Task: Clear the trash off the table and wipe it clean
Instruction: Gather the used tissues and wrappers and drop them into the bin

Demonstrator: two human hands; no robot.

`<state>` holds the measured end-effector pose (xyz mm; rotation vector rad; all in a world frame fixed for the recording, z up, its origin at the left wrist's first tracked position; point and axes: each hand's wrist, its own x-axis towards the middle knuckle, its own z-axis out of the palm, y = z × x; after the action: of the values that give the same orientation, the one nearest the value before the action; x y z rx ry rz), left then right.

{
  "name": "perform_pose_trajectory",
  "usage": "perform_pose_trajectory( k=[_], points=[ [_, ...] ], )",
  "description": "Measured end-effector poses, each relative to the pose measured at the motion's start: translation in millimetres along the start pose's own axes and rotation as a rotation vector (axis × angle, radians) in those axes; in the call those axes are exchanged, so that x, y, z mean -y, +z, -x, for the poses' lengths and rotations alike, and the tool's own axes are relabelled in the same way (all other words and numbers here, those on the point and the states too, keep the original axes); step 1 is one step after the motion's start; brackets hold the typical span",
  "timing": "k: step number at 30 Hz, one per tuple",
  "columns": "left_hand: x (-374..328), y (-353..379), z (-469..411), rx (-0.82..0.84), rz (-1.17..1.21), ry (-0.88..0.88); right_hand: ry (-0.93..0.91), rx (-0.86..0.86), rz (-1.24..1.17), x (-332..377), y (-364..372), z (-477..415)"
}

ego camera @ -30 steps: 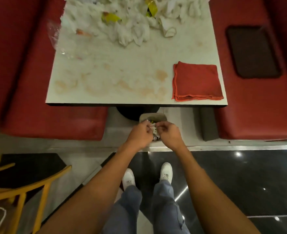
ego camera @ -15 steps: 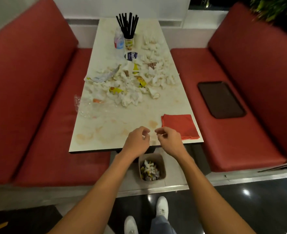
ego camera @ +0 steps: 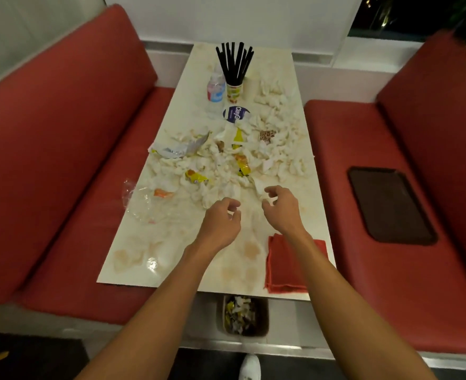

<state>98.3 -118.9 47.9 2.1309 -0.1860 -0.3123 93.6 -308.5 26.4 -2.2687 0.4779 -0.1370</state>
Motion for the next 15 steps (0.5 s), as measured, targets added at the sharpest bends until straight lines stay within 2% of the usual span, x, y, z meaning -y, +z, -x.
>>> perform_pose_trajectory(
  k=[9, 15],
  points=[
    [12, 20, -38, -0.102, 0.012, -0.081, 0.035, 0.087, 0.151, -22, 29, -67],
    [14, 28, -44, -0.117, 0.021, -0.124, 0.044, 0.077, 0.074, -31, 35, -77]
  ],
)
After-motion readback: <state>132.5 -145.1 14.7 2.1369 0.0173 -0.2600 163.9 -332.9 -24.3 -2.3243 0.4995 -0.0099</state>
